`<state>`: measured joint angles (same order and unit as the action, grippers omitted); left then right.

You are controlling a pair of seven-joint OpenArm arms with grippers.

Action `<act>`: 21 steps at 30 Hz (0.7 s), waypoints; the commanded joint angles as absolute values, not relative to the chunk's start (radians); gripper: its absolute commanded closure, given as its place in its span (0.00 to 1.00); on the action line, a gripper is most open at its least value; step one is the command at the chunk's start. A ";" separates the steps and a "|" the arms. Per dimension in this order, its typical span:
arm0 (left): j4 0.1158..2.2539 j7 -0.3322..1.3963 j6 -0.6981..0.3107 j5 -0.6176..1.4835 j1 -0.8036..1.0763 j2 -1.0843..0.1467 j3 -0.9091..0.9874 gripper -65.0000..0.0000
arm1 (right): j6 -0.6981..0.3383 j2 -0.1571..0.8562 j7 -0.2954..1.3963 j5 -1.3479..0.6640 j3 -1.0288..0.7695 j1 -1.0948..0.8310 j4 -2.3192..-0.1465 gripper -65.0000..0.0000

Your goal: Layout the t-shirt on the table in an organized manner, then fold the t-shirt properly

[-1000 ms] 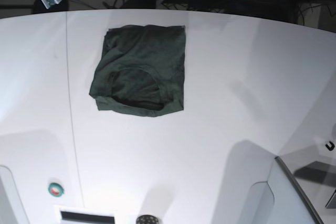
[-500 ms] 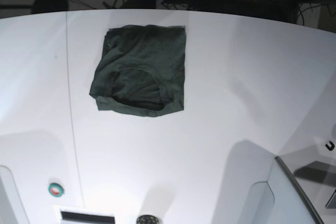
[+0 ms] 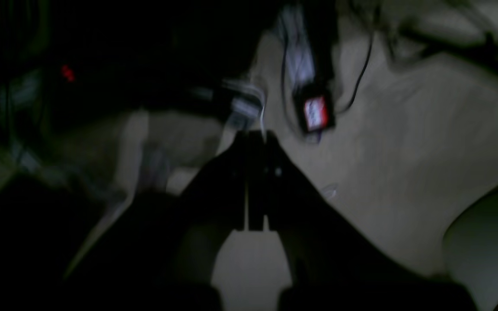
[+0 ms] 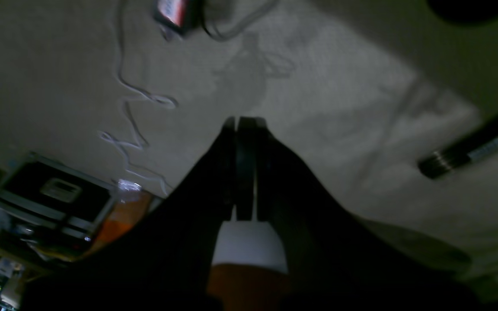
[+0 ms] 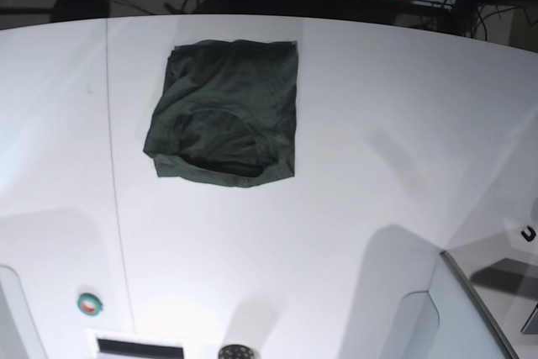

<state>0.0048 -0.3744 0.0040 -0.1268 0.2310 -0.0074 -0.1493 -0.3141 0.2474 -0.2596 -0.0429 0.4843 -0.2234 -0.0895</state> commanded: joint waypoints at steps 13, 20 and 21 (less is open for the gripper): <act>0.000 -0.381 0.010 -0.128 0.245 -0.016 -0.150 1.00 | -0.321 0.243 -0.269 -0.039 0.486 -0.268 -0.188 0.99; 0.000 -0.381 0.010 -0.128 0.257 -0.030 -0.151 1.00 | -0.321 0.243 -0.269 -0.039 0.486 -0.251 -0.189 0.99; 0.000 -0.381 0.010 -0.128 0.266 -0.033 -0.150 1.00 | -0.321 0.243 -0.269 -0.039 0.486 -0.248 -0.189 0.99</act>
<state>0.0051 -0.3790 0.0071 -0.1276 0.2428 -0.0238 -0.1493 -0.3141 0.2310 -0.2672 -0.0437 0.4843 -0.2378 -0.1902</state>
